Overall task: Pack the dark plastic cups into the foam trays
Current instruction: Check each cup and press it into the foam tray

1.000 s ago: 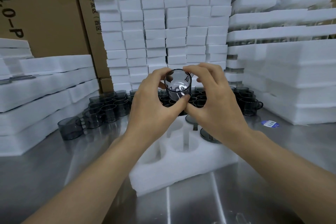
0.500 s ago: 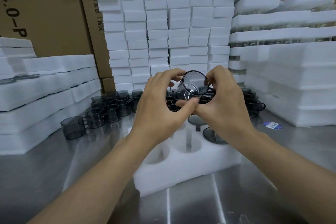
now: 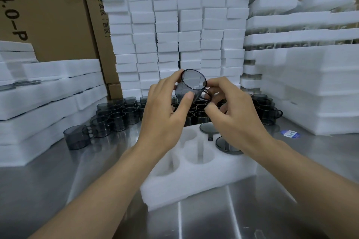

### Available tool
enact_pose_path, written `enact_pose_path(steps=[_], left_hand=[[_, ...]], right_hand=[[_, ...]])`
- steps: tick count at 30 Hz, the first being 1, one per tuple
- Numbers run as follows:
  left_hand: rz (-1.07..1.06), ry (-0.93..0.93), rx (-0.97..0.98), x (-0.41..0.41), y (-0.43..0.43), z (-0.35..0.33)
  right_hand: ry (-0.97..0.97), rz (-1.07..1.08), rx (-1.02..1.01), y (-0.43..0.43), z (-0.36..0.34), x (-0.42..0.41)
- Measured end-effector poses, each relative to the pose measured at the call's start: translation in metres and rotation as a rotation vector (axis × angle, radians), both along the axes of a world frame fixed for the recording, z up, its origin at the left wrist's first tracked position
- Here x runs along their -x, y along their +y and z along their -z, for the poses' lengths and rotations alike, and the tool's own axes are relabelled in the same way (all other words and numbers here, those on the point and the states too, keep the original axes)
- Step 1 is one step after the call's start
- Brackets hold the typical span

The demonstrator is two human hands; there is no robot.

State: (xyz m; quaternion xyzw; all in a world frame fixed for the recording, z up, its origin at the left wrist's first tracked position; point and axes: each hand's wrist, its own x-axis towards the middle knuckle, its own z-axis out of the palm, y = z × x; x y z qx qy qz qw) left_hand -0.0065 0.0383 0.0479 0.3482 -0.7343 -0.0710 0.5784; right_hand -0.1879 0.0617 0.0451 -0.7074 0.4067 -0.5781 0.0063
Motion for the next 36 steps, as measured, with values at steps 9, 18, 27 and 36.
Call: enact_pose_path(steps=[9, 18, 27, 36], left_hand=[[0.054, 0.078, -0.095, 0.001, 0.006, -0.004], [0.127, 0.074, -0.123, 0.002, 0.011, -0.005], [0.132, 0.063, -0.078, 0.001, 0.007, -0.004], [0.212, 0.13, -0.129, 0.001, 0.01, -0.005]], right_hand=[[0.028, -0.006, 0.0, -0.002, 0.002, -0.001], [0.085, 0.032, 0.043, 0.0, 0.002, -0.002], [0.104, -0.001, 0.024, 0.004, 0.002, -0.005], [0.136, 0.042, 0.048, 0.006, 0.001, -0.006]])
